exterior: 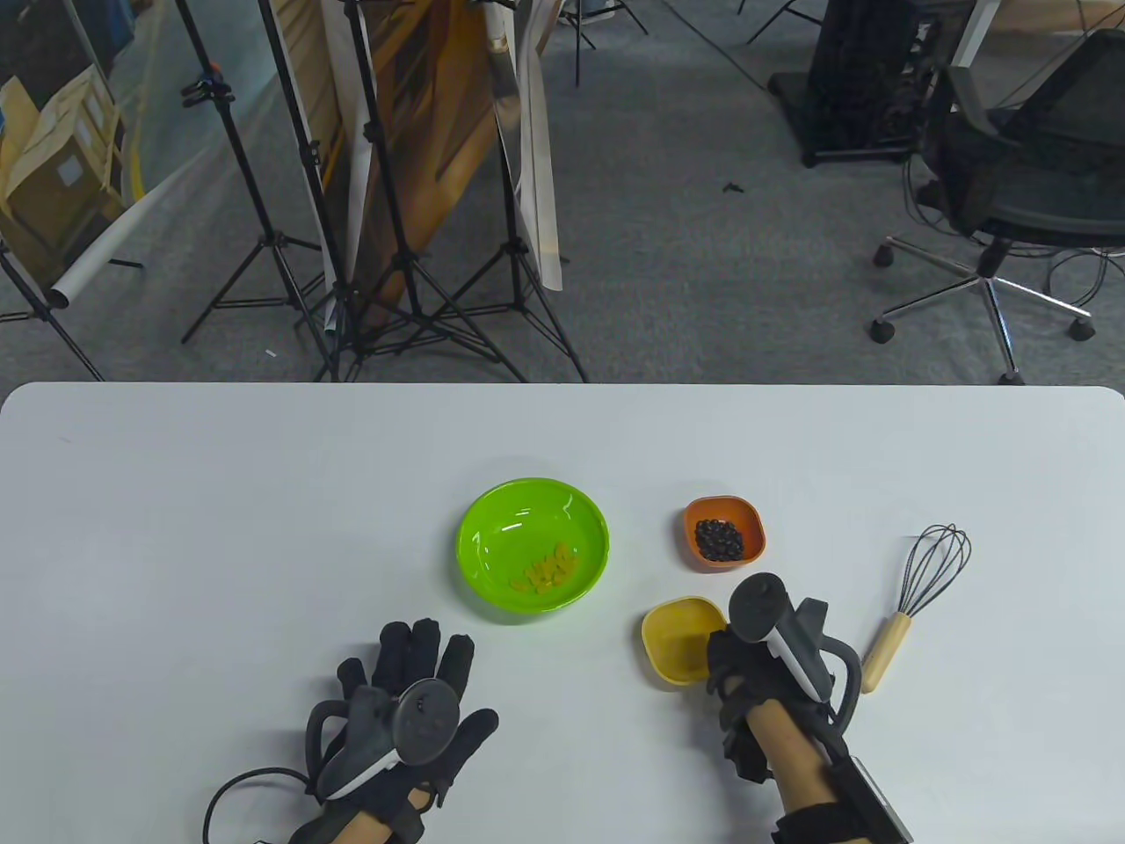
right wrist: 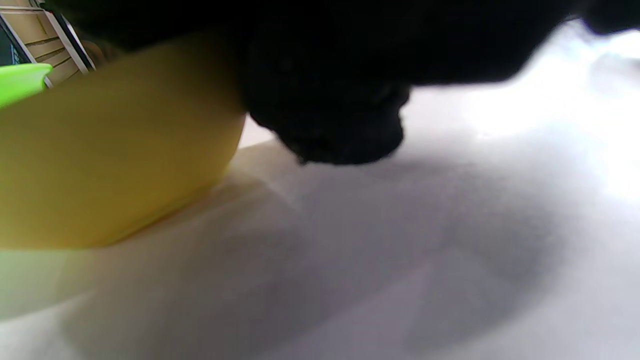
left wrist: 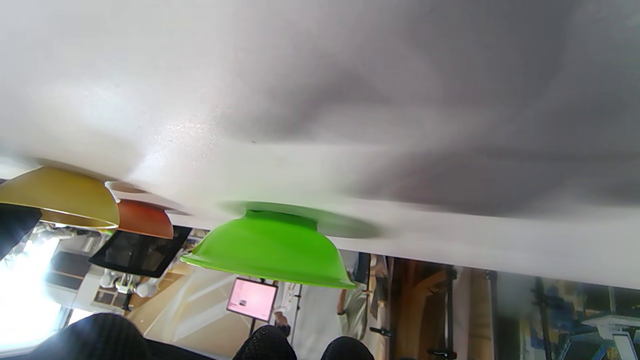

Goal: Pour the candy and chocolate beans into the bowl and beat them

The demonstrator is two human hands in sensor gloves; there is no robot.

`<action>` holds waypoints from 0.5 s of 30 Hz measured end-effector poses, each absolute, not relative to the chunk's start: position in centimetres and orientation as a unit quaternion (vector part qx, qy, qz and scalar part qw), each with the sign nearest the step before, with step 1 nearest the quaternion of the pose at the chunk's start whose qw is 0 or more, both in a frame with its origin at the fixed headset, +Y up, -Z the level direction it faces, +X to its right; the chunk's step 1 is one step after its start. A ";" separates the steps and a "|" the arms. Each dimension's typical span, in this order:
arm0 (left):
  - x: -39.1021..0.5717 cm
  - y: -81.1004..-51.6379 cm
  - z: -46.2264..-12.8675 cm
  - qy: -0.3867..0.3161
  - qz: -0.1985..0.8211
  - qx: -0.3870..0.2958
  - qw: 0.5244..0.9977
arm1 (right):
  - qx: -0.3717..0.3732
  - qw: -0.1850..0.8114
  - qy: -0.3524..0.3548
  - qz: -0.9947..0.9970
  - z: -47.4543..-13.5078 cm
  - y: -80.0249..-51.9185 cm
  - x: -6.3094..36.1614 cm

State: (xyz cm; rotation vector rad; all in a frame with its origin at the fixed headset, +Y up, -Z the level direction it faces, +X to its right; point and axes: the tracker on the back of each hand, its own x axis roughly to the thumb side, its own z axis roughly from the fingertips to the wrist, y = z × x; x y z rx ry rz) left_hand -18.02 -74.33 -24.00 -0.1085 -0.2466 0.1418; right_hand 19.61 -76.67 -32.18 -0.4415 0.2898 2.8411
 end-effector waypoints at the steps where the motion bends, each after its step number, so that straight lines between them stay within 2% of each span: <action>1: -18.0 -74.4 -24.0 -0.122 0.071 -0.055 0.988 | -0.154 0.121 0.103 0.975 -32.2 -76.7 19.6; 9: -18.0 -74.4 -24.0 -0.124 0.069 -0.059 0.988 | -0.160 0.099 0.116 0.975 -32.3 -77.1 19.8; 12: -18.1 -74.5 -24.1 -0.122 0.071 -0.059 0.988 | -0.153 0.074 0.096 0.981 -32.1 -76.6 20.1; 15: -18.1 -74.5 -24.1 -0.121 0.073 -0.059 0.988 | -0.152 0.103 0.078 0.980 -31.9 -75.8 20.7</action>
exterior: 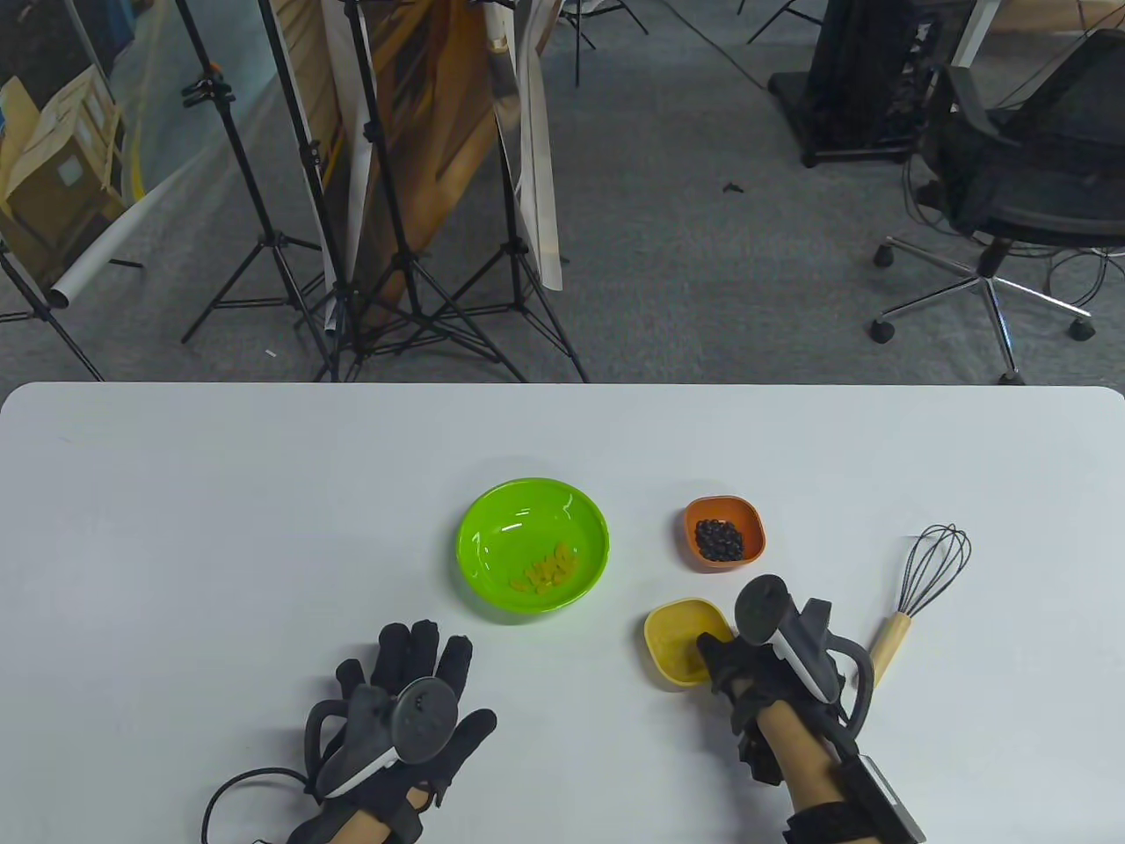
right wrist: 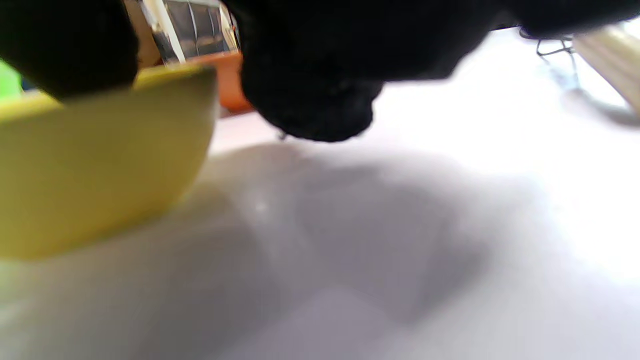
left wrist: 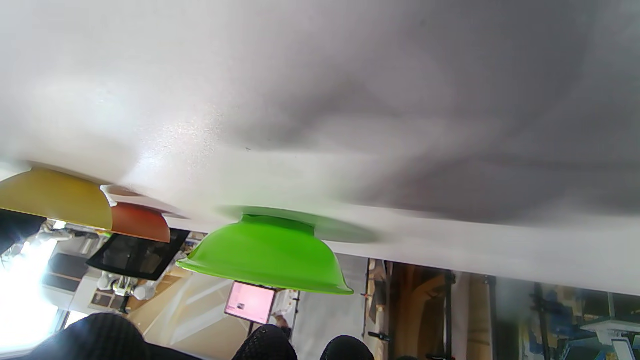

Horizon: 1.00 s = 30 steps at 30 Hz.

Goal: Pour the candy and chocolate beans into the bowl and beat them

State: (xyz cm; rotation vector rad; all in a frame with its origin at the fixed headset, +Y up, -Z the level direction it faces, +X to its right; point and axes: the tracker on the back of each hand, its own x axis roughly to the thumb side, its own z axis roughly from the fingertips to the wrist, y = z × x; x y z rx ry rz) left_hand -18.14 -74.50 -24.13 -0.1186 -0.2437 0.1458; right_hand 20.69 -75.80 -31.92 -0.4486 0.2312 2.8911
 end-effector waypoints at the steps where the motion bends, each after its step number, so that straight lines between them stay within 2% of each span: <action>1: -18.2 -74.5 -24.2 -0.121 0.073 -0.060 0.988 | -0.157 0.113 0.071 0.978 -32.0 -75.4 20.9; 8: -18.1 -74.3 -24.1 -0.116 0.072 -0.056 0.989 | -0.180 0.166 0.022 0.969 -33.7 -73.1 22.1; 15: -18.3 -74.1 -24.1 -0.113 0.071 -0.047 0.990 | -0.234 0.178 0.004 0.956 -37.3 -71.8 23.9; 19: -18.3 -74.1 -24.1 -0.113 0.068 -0.046 0.990 | -0.260 0.216 0.030 0.941 -39.7 -72.8 24.7; 22: -18.3 -74.2 -24.2 -0.109 0.063 -0.051 0.991 | -0.275 0.216 0.014 0.937 -41.5 -74.0 24.7; 26: -18.5 -74.1 -24.2 -0.105 0.060 -0.051 0.991 | -0.296 0.169 0.077 0.937 -43.6 -75.9 25.0; 30: -18.6 -74.0 -24.3 -0.104 0.061 -0.048 0.991 | -0.291 0.191 0.108 0.931 -44.4 -76.8 25.0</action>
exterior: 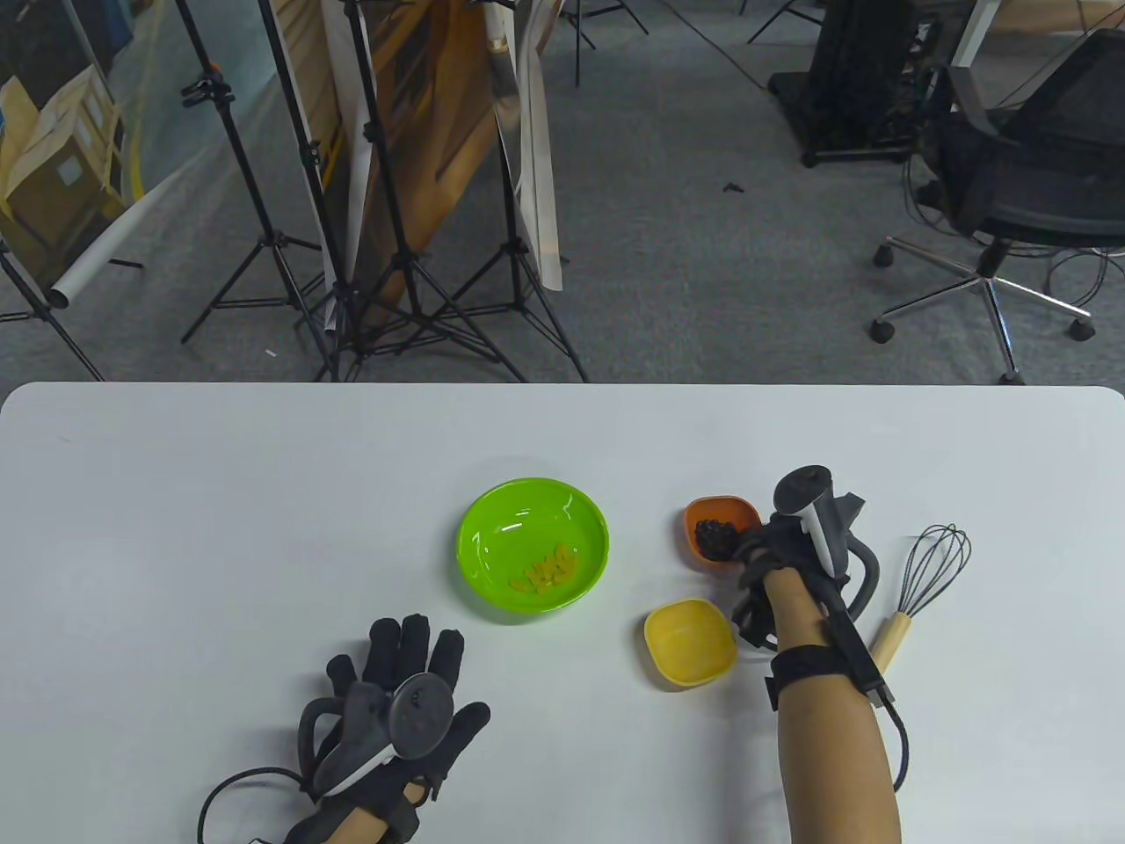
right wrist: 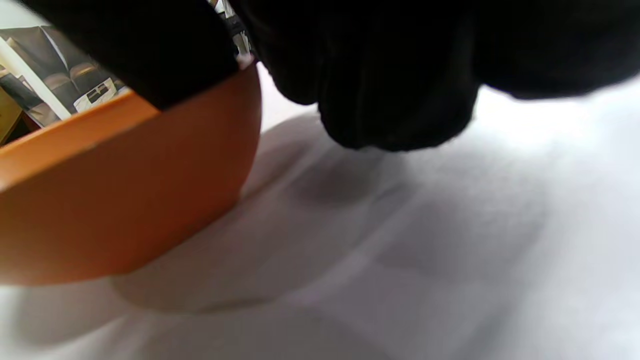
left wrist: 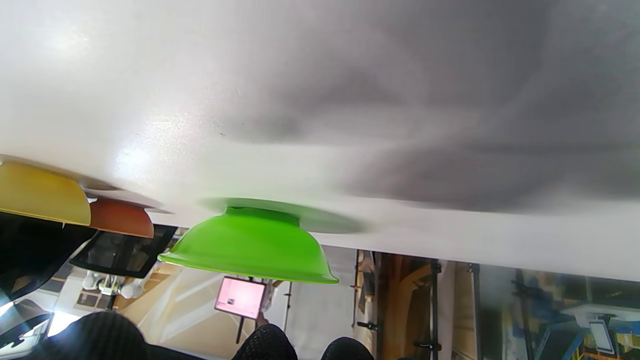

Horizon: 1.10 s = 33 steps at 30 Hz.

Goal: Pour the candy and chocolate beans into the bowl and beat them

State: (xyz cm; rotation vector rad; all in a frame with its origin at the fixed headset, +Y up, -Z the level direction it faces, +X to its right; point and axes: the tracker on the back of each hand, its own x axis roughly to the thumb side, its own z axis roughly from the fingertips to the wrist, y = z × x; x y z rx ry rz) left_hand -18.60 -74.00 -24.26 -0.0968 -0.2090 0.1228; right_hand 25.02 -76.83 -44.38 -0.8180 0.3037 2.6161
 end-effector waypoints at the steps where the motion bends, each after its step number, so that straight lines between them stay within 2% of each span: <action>1: -18.6 -74.0 -24.3 -0.104 0.061 -0.048 0.992 | -0.290 0.191 0.108 0.931 -44.5 -76.8 25.0; 6: -18.4 -74.2 -24.3 -0.108 0.059 -0.053 0.991 | -0.280 0.166 0.091 0.941 -44.8 -76.4 24.4; 17: -18.2 -74.5 -24.2 -0.112 0.058 -0.052 0.991 | -0.278 0.184 0.068 0.940 -44.7 -75.9 23.7; 25: -18.2 -74.5 -24.2 -0.113 0.063 -0.050 0.990 | -0.247 0.200 0.043 0.947 -43.8 -72.7 22.0; 33: -18.1 -74.7 -24.2 -0.117 0.065 -0.052 0.990 | -0.189 0.197 0.013 0.962 -43.0 -68.5 16.2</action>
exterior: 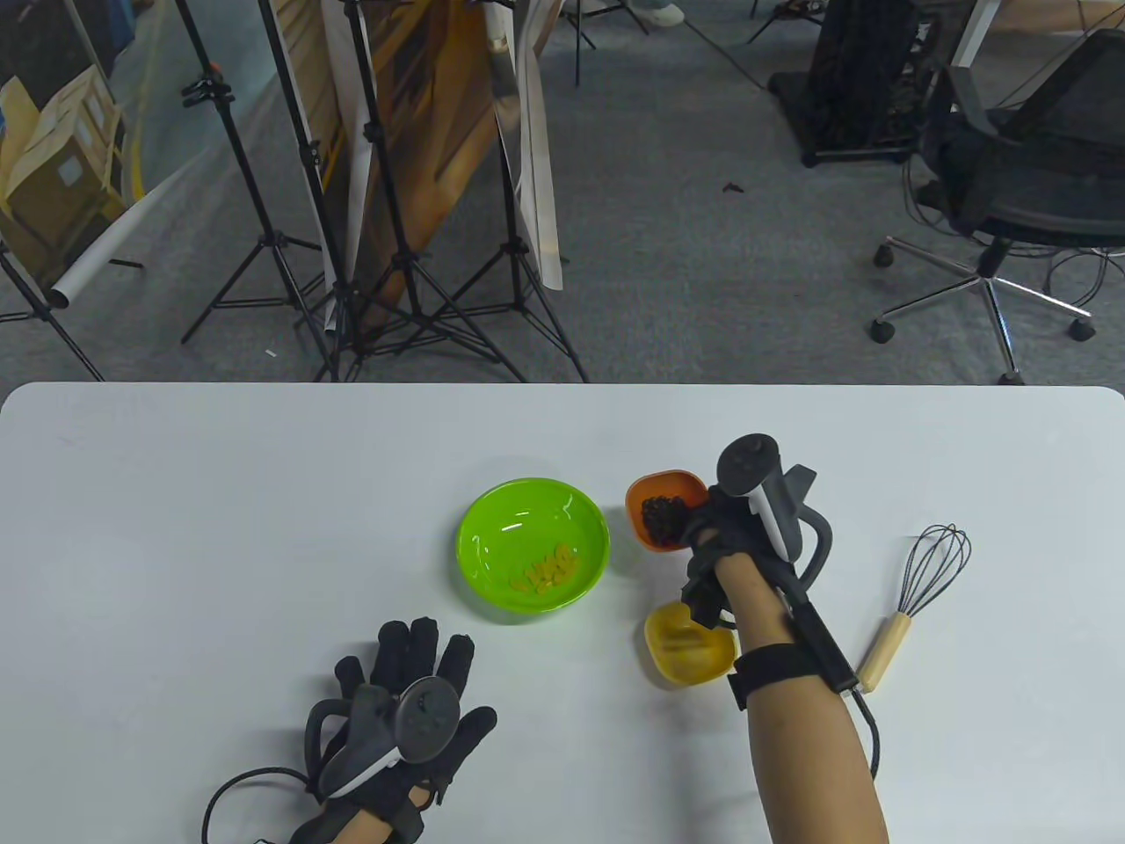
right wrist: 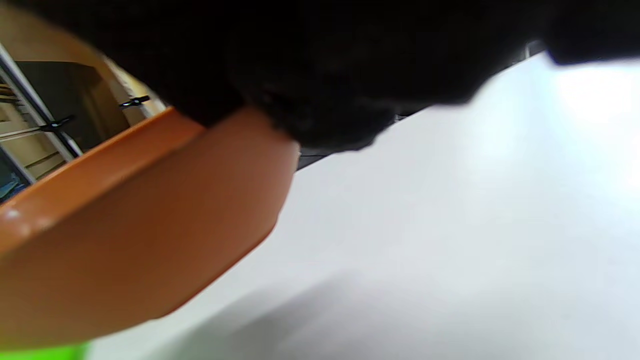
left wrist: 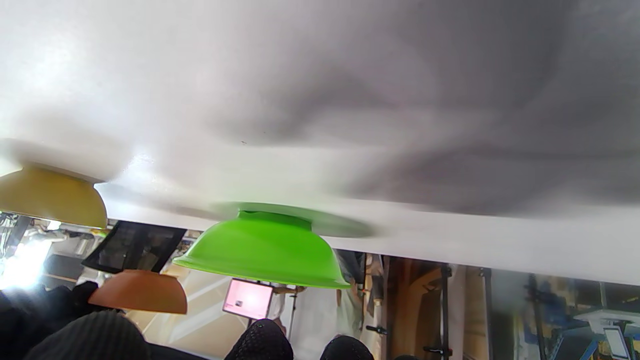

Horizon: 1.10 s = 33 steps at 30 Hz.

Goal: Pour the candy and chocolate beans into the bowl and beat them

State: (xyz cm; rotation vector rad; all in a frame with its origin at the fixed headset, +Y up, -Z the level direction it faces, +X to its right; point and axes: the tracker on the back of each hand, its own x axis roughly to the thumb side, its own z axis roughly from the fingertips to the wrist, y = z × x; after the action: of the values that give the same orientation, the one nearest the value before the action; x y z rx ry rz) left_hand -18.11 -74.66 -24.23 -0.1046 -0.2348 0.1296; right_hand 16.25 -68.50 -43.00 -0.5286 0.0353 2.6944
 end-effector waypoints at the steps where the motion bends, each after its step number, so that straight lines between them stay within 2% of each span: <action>1: -18.1 -74.7 -24.2 -0.117 0.065 -0.052 0.990 | -0.185 0.196 0.011 0.963 -43.0 -68.3 15.5; 7: -18.3 -74.8 -24.4 -0.116 0.069 -0.055 0.989 | -0.175 0.196 0.004 0.965 -42.9 -67.9 11.9; 14: -18.4 -74.8 -24.5 -0.118 0.075 -0.051 0.989 | -0.159 0.189 0.023 0.969 -43.5 -69.5 8.0; 24: -18.3 -75.0 -24.5 -0.122 0.074 -0.049 0.989 | -0.160 0.170 0.037 0.972 -44.6 -71.2 5.3; 33: -18.3 -75.0 -24.5 -0.122 0.074 -0.050 0.989 | -0.157 0.158 0.030 0.974 -44.8 -71.6 4.7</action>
State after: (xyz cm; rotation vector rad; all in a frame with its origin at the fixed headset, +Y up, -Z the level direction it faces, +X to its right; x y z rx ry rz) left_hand -18.32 -75.02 -24.48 -0.0999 -0.2444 0.1484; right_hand 4.69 -71.63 -44.78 -0.4503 0.0870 2.7865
